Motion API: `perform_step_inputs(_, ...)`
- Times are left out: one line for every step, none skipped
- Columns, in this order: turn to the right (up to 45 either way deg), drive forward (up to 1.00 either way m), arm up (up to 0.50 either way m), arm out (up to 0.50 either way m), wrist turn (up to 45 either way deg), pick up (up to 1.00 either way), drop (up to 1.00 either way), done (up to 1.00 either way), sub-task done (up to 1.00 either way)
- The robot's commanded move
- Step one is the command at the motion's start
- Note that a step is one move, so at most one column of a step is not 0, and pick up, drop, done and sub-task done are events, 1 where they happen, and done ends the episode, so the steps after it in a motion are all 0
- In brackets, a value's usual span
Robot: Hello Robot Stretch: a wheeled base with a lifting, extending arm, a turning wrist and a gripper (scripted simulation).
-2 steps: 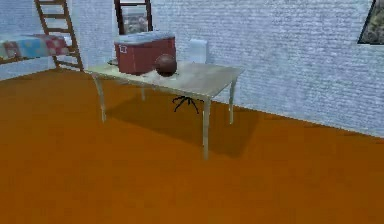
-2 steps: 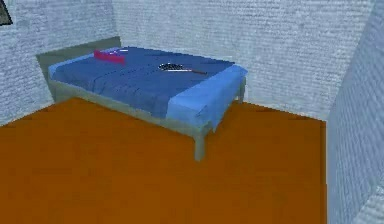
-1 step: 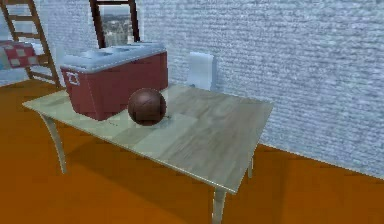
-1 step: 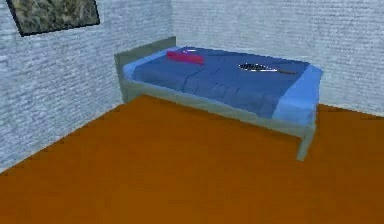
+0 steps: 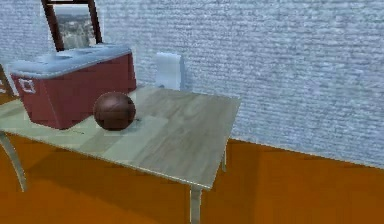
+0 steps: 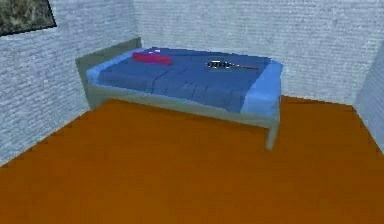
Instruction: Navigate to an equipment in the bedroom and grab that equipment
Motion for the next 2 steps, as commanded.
perform_step_inputs(0.0, 0.25, 0.00, 0.00, 0.0, 0.00, 0.00, 0.00, 0.00)
perform_step_inputs(-45.0, 0.00, 0.00, 0.00, 0.0, 0.00, 0.00, 0.00, 0.00)
